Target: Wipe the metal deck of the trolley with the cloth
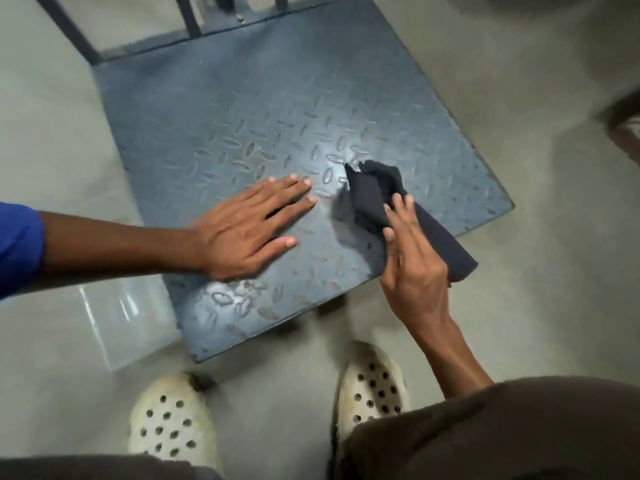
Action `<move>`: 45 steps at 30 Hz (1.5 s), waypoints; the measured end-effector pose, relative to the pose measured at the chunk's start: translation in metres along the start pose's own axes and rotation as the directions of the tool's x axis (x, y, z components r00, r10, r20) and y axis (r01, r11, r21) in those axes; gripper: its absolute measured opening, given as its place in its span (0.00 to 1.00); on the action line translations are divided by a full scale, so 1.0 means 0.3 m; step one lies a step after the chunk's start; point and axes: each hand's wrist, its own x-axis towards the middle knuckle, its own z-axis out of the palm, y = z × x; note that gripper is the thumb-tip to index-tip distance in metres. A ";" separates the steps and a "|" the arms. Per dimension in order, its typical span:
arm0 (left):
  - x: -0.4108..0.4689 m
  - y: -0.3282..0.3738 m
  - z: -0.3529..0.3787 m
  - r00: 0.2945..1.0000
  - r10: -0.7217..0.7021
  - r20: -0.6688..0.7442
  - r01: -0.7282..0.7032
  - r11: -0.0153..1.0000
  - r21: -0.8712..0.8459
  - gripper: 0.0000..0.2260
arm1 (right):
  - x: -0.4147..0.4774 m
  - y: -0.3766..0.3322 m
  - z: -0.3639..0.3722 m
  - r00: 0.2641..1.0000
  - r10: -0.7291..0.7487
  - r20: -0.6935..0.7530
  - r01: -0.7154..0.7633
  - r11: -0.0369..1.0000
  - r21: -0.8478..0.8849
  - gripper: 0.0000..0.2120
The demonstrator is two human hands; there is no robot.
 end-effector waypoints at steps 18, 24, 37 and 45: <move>-0.439 -0.107 0.028 0.888 -0.374 -0.268 0.353 0.927 -0.124 0.23 | 0.160 -0.292 0.086 0.016 -0.617 0.787 0.782 0.498 0.374 0.33; -0.451 -0.163 0.044 0.908 -0.302 -0.291 0.278 0.953 -0.123 0.21 | 0.067 -0.424 0.176 -0.074 -0.746 0.662 0.821 0.331 0.465 0.27; -0.460 -0.099 0.120 0.770 -0.505 -0.389 0.339 0.841 -0.422 0.22 | -0.022 -0.563 0.269 0.121 -0.762 0.636 0.830 0.429 0.357 0.25; -0.482 -0.104 0.146 0.768 -0.508 -0.390 0.340 0.840 -0.424 0.23 | -0.014 -0.487 0.248 0.145 -0.810 0.568 0.869 0.379 0.319 0.24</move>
